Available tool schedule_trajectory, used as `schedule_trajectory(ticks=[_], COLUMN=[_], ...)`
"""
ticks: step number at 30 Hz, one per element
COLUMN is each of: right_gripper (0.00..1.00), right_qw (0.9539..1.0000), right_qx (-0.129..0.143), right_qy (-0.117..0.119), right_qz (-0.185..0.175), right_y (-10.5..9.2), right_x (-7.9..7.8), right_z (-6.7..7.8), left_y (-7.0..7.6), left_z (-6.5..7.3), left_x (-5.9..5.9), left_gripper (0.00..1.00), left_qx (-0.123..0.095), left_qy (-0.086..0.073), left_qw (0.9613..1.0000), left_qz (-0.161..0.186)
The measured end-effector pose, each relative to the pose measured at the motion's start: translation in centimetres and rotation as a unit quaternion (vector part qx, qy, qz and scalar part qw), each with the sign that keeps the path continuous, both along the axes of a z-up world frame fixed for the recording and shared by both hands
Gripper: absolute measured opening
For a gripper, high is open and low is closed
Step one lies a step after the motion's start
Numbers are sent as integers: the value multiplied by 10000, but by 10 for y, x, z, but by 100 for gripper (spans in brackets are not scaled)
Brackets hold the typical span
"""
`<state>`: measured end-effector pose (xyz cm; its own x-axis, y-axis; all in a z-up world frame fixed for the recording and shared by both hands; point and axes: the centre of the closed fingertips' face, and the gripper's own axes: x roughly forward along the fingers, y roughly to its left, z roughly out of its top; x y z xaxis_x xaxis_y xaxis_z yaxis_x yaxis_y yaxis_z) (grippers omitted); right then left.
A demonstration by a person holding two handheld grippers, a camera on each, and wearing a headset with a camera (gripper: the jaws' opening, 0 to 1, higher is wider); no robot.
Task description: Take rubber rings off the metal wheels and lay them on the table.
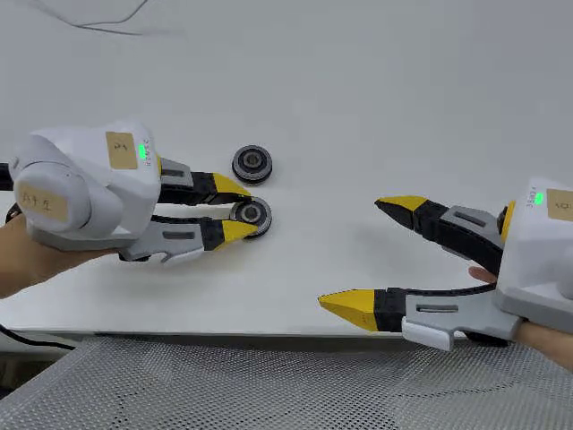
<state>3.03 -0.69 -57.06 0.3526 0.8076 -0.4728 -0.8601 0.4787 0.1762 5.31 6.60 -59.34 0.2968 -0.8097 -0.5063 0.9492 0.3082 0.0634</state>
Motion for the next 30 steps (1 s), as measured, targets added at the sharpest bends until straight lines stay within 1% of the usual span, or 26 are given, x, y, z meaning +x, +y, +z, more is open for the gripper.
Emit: schedule_trajectory(ticks=[11, 17, 21, 22, 24, 30], right_gripper=[75, 75, 75, 75, 75, 75], right_qw=[10000, 9999, 9999, 9999, 9999, 9999], right_qx=[42, 65, 69, 70, 71, 80], right_qy=[12, 3, 2, 1, 8, 7], right_qz=[67, 100, 115, 122, 130, 134], right_y=[5, 6, 6, 6, 6, 6], right_x=[0, 1, 1, 1, 1, 1], right_z=[2, 3, 3, 2, 2, 2], left_y=[-2, -3, -3, -1, -2, 1], left_z=[-1, -1, -1, -4, -4, -5], left_x=[-2, -2, -2, -1, -2, -1], left_gripper=[16, 16, 16, 16, 16, 16], left_qx=[74, 196, 236, 354, 335, 341], left_qy=[8, 12, 32, 25, 103, 121], left_qw=[9998, 9996, 9995, 9991, 9992, 9992], left_qz=[-171, -224, -226, -227, -190, -194])
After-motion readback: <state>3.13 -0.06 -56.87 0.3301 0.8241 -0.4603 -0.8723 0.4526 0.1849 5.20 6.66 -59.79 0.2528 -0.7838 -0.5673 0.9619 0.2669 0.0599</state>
